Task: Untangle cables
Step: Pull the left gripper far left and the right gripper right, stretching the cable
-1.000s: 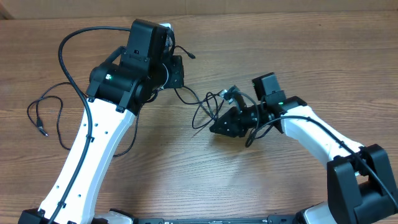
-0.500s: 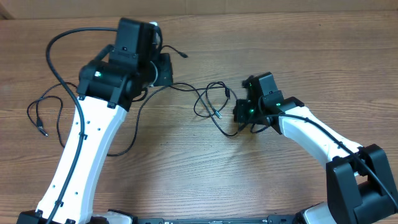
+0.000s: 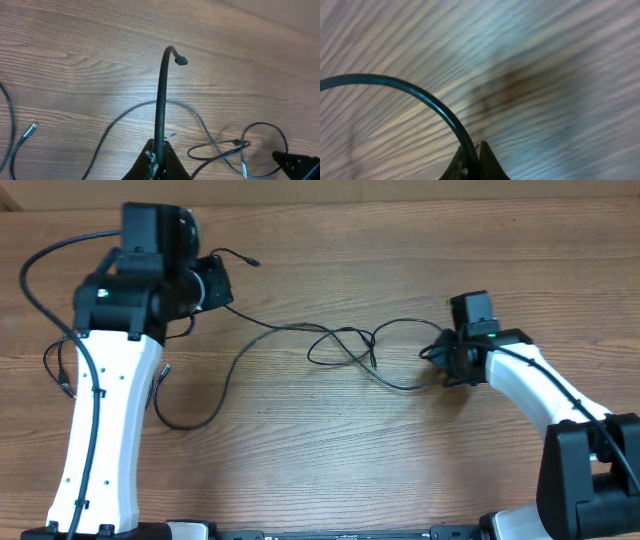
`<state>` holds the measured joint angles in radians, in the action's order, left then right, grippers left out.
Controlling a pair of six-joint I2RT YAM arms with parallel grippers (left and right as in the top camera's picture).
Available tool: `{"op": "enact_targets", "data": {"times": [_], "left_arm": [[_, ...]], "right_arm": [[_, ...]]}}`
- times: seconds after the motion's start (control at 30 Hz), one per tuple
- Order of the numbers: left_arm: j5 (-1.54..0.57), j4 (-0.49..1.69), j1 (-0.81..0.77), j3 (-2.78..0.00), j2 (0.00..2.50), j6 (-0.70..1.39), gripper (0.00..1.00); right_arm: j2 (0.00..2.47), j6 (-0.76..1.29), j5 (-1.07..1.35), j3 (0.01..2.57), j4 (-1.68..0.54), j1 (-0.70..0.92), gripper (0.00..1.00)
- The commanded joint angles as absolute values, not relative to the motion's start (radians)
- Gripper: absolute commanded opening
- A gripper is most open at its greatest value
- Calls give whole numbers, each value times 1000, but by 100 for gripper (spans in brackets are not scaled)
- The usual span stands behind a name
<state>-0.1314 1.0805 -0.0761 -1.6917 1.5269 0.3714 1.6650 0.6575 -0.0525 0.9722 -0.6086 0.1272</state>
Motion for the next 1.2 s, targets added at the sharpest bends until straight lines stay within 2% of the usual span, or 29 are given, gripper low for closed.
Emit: {"op": "enact_targets", "data": {"times": [0.0,0.3,0.5,0.63,0.83,1.17], "left_arm": [[-237,1069,-17,-1720,1507,389,4],[-389,1069,170,-1720,1507,394,4],[-625,1043,318,-1720,1507,502,4],[-701,1044,409,-1720,1507,587,4],[-634,1083,447,-1720,1507,590,4],[-301,1174,397,-1718,1507,553,4]], "right_arm": [[1645,685,-116,970,-625,64,4],[1645,686,-111,970,-680,-130,4],[1645,818,-99,963,-716,-213,4],[1645,860,-44,954,-706,-219,4],[1646,864,2,954,-701,-210,4],[1646,857,6,954,-706,-150,4]]}}
